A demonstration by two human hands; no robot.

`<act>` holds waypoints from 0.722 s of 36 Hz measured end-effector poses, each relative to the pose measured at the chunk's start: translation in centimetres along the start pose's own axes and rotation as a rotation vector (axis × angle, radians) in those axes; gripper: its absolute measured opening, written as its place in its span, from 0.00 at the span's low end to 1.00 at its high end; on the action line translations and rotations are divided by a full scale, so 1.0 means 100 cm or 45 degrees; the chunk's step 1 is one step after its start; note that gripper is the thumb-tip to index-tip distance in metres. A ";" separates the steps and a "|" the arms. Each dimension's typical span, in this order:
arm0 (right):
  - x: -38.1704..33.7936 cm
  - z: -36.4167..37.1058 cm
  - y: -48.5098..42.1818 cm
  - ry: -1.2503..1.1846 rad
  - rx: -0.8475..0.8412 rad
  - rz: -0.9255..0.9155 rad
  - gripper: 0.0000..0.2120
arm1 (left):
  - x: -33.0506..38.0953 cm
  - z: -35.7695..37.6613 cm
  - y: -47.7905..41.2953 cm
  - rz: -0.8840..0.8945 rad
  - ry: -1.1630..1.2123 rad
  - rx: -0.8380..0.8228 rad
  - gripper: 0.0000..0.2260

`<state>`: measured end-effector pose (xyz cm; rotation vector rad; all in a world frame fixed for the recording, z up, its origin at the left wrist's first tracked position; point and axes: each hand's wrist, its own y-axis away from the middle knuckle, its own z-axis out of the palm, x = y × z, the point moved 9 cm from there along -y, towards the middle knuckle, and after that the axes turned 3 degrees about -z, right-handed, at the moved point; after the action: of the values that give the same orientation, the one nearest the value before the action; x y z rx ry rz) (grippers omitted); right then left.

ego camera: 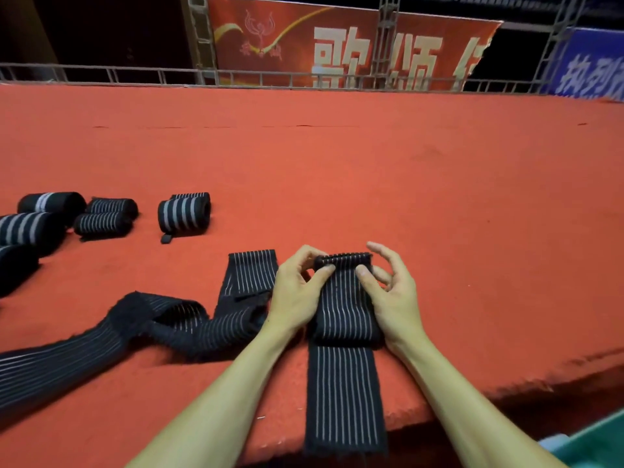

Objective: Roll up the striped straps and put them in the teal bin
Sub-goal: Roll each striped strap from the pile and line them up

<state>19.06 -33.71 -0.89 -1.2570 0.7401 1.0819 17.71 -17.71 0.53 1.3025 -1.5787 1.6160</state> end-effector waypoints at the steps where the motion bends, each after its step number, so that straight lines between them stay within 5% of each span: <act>1: -0.001 -0.001 0.000 0.029 0.012 -0.022 0.14 | 0.000 0.001 0.001 0.004 0.002 -0.013 0.10; 9: 0.000 -0.005 -0.001 0.107 0.048 -0.030 0.07 | 0.006 0.005 0.003 0.043 -0.030 -0.091 0.01; 15: -0.014 0.000 0.001 0.206 0.008 -0.148 0.13 | 0.012 0.002 0.005 0.084 -0.074 -0.083 0.12; 26: -0.012 -0.003 -0.001 0.154 0.017 -0.170 0.13 | 0.014 0.000 0.005 0.159 -0.159 -0.075 0.10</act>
<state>18.75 -34.31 0.20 -1.3501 0.7418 0.8977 16.72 -18.14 1.55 1.3193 -1.8014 1.5747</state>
